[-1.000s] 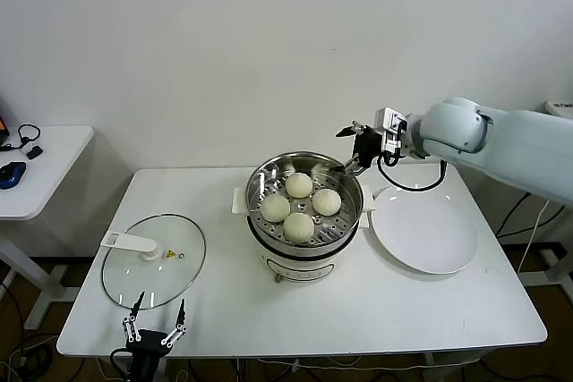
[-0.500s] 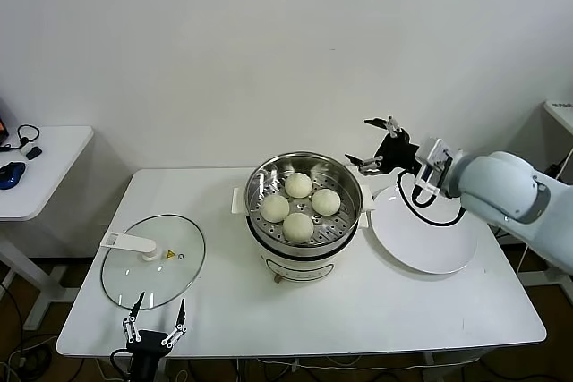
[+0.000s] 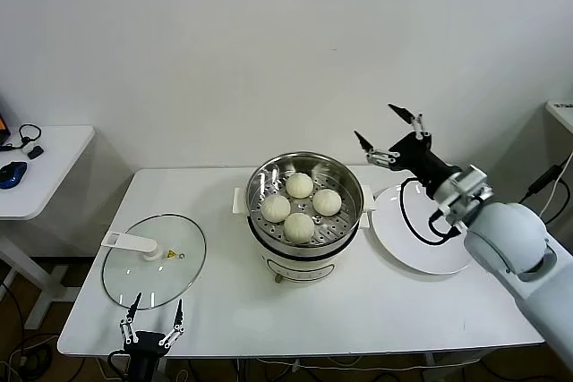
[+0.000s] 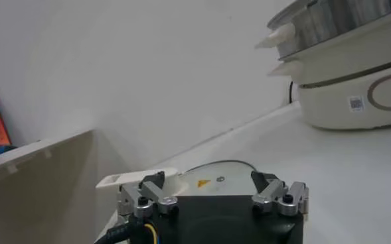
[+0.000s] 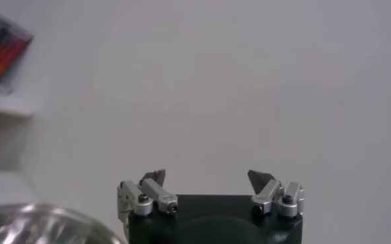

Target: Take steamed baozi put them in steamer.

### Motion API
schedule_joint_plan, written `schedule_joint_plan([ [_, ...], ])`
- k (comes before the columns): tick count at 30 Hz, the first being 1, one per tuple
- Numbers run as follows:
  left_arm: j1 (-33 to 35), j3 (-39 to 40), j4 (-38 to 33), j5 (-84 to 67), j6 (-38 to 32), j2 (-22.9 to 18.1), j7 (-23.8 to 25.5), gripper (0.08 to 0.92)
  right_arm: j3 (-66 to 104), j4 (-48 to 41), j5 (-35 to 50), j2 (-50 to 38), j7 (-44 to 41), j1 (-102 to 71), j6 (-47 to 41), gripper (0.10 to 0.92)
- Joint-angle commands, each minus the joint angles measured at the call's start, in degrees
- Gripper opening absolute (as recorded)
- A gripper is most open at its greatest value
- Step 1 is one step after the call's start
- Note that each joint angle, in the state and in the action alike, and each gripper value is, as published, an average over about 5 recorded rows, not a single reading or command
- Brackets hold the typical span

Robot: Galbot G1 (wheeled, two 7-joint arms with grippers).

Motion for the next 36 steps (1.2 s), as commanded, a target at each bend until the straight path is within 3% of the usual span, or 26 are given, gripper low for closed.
schedule_joint_plan([
  [1,-0.2,0.3,0.4,-0.1,-0.1,-0.1,-0.1,0.823,20.9,1.8,-9.9,26.8,-2.9,-31.2,18.2,0.823],
  [7,-0.2,0.5,0.6,-0.1,-0.3,-0.1,-0.4,0.823,17.8,1.3,-12.7,36.0,-3.5,-35.2,22.0,0.823],
  [16,-0.1,0.9,0.1,-0.1,-0.6,-0.4,-0.6,0.823,16.6,-0.5,-13.9,42.2,-4.0,-38.7,29.0,0.823],
  [26,0.4,1.4,-0.6,0.2,-0.9,-0.7,-0.7,0.823,14.3,-6.5,-15.4,44.6,-2.6,-42.1,38.5,0.823],
  [36,0.8,1.4,-0.9,0.3,-1.1,-0.6,-0.7,0.823,12.0,-9.6,-15.7,44.9,-0.6,-43.2,41.7,0.823],
])
